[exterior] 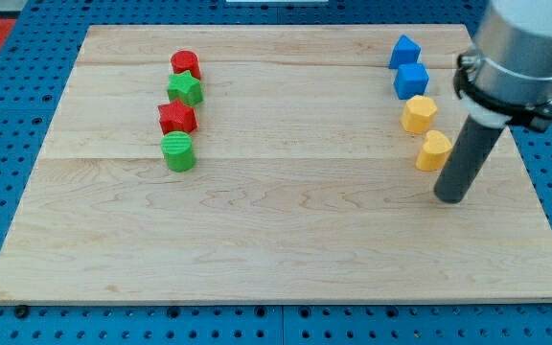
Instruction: Move the yellow hexagon and yellow heart to the top center of the board
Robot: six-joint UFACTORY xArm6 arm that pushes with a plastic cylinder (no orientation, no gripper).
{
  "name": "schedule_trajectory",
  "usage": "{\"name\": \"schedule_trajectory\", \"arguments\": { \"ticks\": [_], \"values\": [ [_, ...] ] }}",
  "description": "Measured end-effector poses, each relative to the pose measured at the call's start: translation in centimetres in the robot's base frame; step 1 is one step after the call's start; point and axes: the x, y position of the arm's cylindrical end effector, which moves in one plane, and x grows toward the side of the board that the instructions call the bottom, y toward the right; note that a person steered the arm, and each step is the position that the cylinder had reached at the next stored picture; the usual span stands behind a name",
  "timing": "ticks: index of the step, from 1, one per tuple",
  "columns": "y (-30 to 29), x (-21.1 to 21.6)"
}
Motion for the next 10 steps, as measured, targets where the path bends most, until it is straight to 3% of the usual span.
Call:
{"name": "schedule_trajectory", "arguments": {
  "ticks": [3,5,6,9,10],
  "values": [
    [-5.2,-7.8],
    [0.1,-9.4],
    [3.1,-13.8],
    [-4.5,-15.3],
    [-0.7,-15.2]
  ]
}}
